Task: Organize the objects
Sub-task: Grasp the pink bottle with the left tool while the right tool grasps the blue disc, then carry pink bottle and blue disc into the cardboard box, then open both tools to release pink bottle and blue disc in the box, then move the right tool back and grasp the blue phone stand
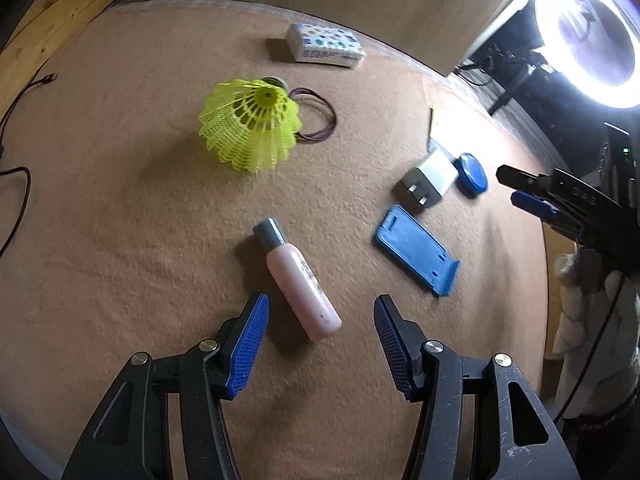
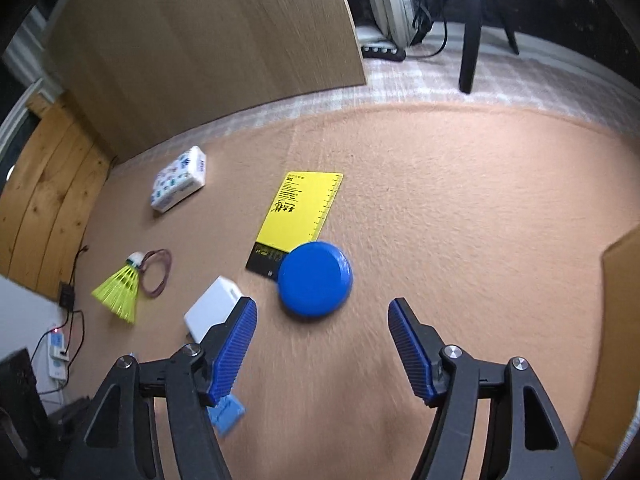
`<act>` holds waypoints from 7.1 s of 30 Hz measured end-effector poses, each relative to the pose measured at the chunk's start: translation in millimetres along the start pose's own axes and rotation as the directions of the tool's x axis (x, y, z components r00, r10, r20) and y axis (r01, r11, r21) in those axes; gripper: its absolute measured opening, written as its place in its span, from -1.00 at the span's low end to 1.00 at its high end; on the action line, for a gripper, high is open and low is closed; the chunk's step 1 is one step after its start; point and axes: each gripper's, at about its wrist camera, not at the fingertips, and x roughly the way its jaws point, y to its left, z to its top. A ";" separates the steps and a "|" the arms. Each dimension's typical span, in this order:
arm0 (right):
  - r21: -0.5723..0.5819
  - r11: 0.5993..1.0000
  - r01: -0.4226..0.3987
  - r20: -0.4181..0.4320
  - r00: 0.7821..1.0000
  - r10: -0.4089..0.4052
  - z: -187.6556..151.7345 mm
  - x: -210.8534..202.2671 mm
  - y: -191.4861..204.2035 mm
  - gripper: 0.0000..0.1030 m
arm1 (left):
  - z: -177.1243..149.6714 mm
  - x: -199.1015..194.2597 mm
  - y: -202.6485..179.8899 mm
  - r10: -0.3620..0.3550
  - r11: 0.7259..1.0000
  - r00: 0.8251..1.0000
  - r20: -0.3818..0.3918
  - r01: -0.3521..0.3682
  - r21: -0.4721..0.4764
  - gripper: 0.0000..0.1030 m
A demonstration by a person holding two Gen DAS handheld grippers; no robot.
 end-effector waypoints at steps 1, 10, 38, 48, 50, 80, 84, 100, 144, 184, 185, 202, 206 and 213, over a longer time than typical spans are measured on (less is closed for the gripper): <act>0.001 1.000 0.007 -0.006 1.000 -0.007 2.5 6.2 1.8 0.25 | 1.2 1.8 1.1 -0.001 1.000 1.000 -0.003 0.001 -0.007 0.14; -0.053 0.996 0.079 -0.019 0.997 -0.080 13.6 29.1 15.0 0.25 | 7.8 11.7 -3.7 0.015 1.000 1.000 -0.018 -0.015 0.001 0.12; -0.174 0.975 0.138 -0.043 0.988 -0.147 -3.4 24.7 12.9 -0.09 | -5.4 4.0 10.9 0.044 0.999 0.999 -0.007 -0.044 0.007 -0.60; -0.155 0.982 0.112 -0.022 0.993 -0.116 -59.1 -5.6 -4.7 -0.10 | -32.2 0.8 -4.0 0.008 0.999 0.999 -0.036 -0.007 0.031 -0.60; -0.134 0.986 0.098 -0.020 0.995 -0.102 -69.4 -12.9 -10.7 -0.10 | -36.4 2.1 -11.5 0.004 0.999 0.999 -0.045 -0.002 0.050 -0.60; 0.144 0.980 0.140 0.191 0.967 -0.166 -140.2 -191.8 -165.6 -0.10 | -41.5 13.3 -291.0 -0.239 0.855 0.966 -0.100 0.258 0.450 -0.60; 0.188 0.969 0.161 0.186 0.963 -0.196 -147.3 -196.0 -191.9 -0.10 | -51.8 18.9 -333.9 -0.258 0.819 0.958 -0.128 0.287 0.497 -0.60; 0.245 0.948 0.201 0.174 0.953 -0.247 -152.0 -198.8 -234.2 -0.09 | -73.6 39.1 -408.3 -0.262 0.755 0.947 -0.184 0.320 0.572 -0.59; -0.161 0.985 -0.058 0.068 0.995 0.070 -94.7 -109.1 -25.8 -0.03 | -41.5 -23.3 -100.2 -0.102 0.981 0.995 0.018 0.098 0.167 -0.32; -0.105 0.931 -0.350 -0.292 0.906 0.307 -76.3 23.3 72.3 -0.04 | -31.3 -7.7 -13.4 -0.139 0.989 0.990 -0.019 0.140 0.048 -0.32; -0.094 0.929 -0.357 -0.293 0.902 0.317 -76.4 23.8 72.3 -0.04 | -31.1 -7.8 -13.2 -0.139 0.989 0.990 -0.018 0.140 0.050 -0.32; -0.149 0.948 -0.281 -0.276 0.933 0.233 -58.7 32.2 80.3 -0.11 | -13.9 11.2 -32.5 -0.134 0.984 0.990 -0.048 0.138 0.114 -0.32; -0.174 0.947 -0.269 -0.288 0.934 0.212 -58.3 36.3 86.2 -0.11 | -7.8 16.6 -36.2 -0.138 0.984 0.989 -0.051 0.143 0.111 -0.32; -0.213 0.944 -0.253 -0.298 0.937 0.184 -60.5 37.6 93.5 -0.32 | 0.4 21.7 -33.5 -0.162 0.982 0.985 -0.050 0.166 0.084 -0.33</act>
